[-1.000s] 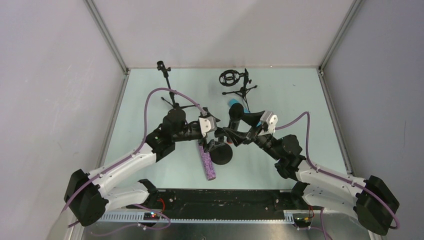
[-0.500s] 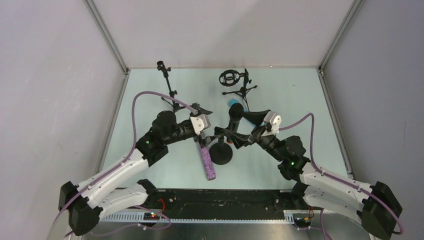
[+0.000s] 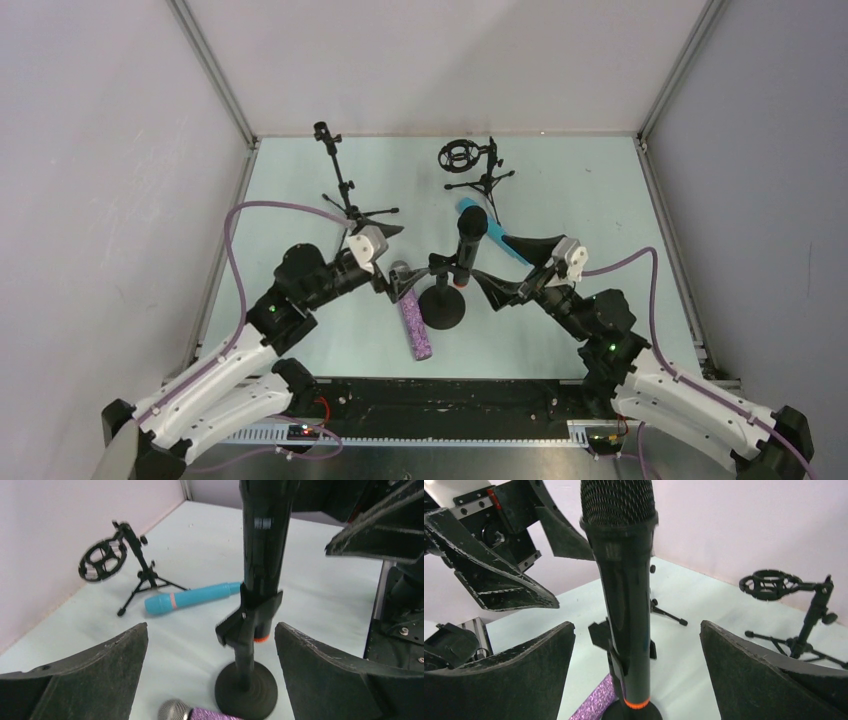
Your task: Attach the microphones to the stand
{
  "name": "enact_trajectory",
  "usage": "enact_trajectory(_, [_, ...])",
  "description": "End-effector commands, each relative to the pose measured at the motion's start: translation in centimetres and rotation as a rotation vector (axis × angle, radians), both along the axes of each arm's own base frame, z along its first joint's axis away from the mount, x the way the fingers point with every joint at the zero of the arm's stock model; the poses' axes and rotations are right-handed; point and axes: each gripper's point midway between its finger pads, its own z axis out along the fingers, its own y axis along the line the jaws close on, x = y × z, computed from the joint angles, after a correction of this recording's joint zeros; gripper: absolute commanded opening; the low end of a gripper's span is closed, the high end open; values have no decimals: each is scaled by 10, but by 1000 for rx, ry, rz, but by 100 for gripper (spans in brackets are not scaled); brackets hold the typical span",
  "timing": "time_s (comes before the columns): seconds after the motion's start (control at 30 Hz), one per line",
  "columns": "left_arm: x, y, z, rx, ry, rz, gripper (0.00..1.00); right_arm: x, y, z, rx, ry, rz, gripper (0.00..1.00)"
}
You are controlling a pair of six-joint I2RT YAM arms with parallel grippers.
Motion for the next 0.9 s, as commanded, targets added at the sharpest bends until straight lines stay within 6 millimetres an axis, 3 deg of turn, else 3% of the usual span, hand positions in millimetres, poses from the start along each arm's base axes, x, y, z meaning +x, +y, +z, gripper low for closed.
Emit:
enact_trajectory(0.0, [-5, 12, -15, -76, 54, 58, 100, -2, -13, -18, 1, 61, -37, 99])
enact_trajectory(0.3, [-16, 15, -73, -53, 26, 15, 100, -7, -23, -45, -17, 124, -52, 100])
enact_trajectory(0.57, [-20, 2, -98, -43, -11, -64, 100, -4, -27, -60, -15, 152, -76, 99])
enact_trajectory(0.7, [-15, -5, -100, -25, -46, -84, 100, -3, -27, -64, -18, 155, -79, 100])
enact_trajectory(0.87, [-14, -17, -83, -53, -100, -140, 100, -1, -26, -67, -32, 160, -86, 100])
